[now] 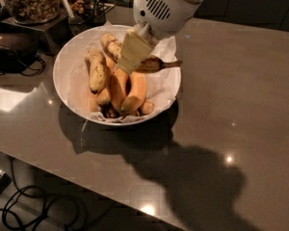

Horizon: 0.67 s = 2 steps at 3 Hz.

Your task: Pick banana from white bowl

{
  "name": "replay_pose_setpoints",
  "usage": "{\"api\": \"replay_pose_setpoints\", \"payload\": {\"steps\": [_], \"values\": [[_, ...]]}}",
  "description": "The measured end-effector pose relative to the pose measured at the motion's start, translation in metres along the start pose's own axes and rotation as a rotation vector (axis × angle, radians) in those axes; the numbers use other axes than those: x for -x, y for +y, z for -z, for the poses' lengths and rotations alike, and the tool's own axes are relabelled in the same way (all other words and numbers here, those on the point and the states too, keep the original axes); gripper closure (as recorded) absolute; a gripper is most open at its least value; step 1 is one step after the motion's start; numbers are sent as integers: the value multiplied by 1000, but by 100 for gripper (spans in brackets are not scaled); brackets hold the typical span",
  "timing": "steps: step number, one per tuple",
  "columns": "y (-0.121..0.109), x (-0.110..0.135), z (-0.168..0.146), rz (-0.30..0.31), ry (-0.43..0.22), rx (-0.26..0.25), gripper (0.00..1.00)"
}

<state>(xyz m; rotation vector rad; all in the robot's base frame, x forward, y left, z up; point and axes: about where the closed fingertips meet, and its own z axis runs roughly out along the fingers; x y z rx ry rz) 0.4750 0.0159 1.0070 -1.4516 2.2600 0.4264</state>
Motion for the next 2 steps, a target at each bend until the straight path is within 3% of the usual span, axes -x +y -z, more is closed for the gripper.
{"api": "replay_pose_setpoints", "payload": {"steps": [2], "values": [[8, -7, 7, -16, 22, -18, 100]]}}
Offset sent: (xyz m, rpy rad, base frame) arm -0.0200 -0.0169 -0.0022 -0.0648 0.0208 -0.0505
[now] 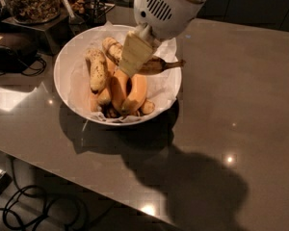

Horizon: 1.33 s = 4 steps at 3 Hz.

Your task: Pick banana from white bowl

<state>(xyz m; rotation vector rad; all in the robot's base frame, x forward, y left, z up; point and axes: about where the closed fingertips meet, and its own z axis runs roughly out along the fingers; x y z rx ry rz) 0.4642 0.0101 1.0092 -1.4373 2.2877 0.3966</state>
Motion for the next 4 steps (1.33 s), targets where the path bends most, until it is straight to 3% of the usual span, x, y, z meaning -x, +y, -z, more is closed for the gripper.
{"api": "replay_pose_setpoints", "payload": {"steps": [3, 4], "values": [[68, -48, 35, -71, 35, -86, 100], [72, -50, 37, -71, 36, -91, 100]]}}
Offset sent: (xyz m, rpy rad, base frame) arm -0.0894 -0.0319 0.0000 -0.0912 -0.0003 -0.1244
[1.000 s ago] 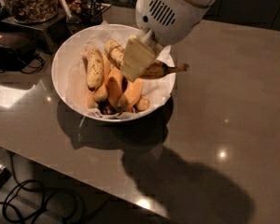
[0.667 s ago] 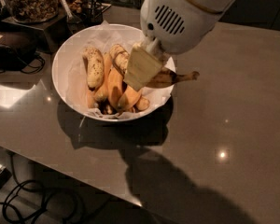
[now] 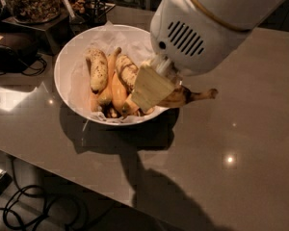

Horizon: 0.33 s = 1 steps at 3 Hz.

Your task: Pick banana from white bowl

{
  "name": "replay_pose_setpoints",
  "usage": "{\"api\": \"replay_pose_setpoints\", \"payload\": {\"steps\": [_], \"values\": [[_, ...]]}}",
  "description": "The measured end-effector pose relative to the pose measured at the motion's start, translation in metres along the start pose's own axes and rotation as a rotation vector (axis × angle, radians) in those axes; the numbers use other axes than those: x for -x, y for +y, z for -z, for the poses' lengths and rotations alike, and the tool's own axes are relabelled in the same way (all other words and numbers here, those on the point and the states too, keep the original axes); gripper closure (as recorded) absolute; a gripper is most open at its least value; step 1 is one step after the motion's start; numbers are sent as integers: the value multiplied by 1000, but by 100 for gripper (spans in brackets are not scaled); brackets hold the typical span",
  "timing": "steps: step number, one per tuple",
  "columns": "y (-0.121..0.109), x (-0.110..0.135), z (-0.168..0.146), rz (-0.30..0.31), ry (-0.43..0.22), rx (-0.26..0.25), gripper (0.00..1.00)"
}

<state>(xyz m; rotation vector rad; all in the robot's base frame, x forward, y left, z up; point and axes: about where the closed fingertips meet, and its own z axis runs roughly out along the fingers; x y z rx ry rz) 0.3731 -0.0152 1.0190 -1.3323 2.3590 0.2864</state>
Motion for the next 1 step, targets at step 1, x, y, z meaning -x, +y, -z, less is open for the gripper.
{"api": "replay_pose_setpoints", "payload": {"steps": [1], "values": [[0, 0, 0, 0, 0, 0, 100]]}}
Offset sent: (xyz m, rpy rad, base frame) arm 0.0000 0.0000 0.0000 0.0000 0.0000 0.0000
